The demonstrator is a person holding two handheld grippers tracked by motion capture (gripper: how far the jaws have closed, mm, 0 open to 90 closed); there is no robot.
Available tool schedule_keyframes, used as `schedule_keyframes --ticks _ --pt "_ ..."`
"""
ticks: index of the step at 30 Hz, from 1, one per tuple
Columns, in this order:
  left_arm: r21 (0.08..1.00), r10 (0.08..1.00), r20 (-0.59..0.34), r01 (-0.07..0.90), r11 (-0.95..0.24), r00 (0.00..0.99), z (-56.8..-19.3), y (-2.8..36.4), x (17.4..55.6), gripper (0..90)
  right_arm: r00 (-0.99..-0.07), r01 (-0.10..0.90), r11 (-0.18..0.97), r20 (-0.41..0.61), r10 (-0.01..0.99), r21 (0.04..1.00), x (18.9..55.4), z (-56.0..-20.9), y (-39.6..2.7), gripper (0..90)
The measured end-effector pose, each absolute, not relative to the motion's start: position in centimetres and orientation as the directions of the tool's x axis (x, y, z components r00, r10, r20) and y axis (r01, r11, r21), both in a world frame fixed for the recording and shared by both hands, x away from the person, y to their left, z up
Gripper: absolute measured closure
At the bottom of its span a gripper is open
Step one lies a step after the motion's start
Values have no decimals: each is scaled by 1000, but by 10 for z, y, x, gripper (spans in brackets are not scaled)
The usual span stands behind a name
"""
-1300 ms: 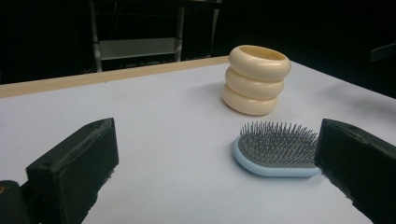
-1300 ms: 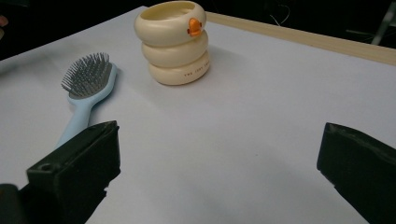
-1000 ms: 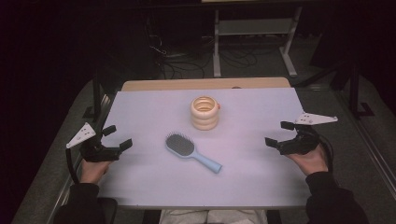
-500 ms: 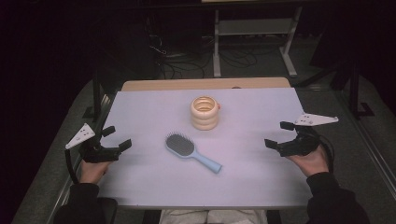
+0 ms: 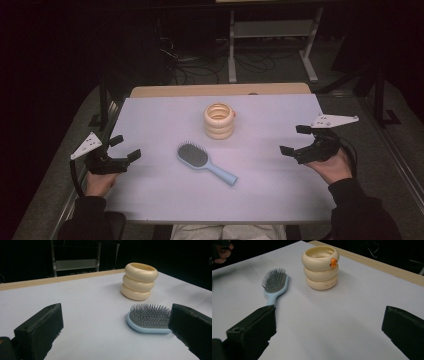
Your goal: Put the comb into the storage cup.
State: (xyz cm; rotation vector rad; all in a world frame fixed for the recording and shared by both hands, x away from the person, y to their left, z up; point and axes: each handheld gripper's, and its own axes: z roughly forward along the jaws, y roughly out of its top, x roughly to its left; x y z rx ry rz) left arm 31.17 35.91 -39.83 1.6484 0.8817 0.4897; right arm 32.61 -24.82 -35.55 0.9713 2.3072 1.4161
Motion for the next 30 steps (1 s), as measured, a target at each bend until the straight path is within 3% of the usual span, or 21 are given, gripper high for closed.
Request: schedule_keyframes --ticks 30 --pt "954 762 -134 292 -75 633 -398 359 312 0 -792 380 408 64 607 830 346 -325 -214 0"
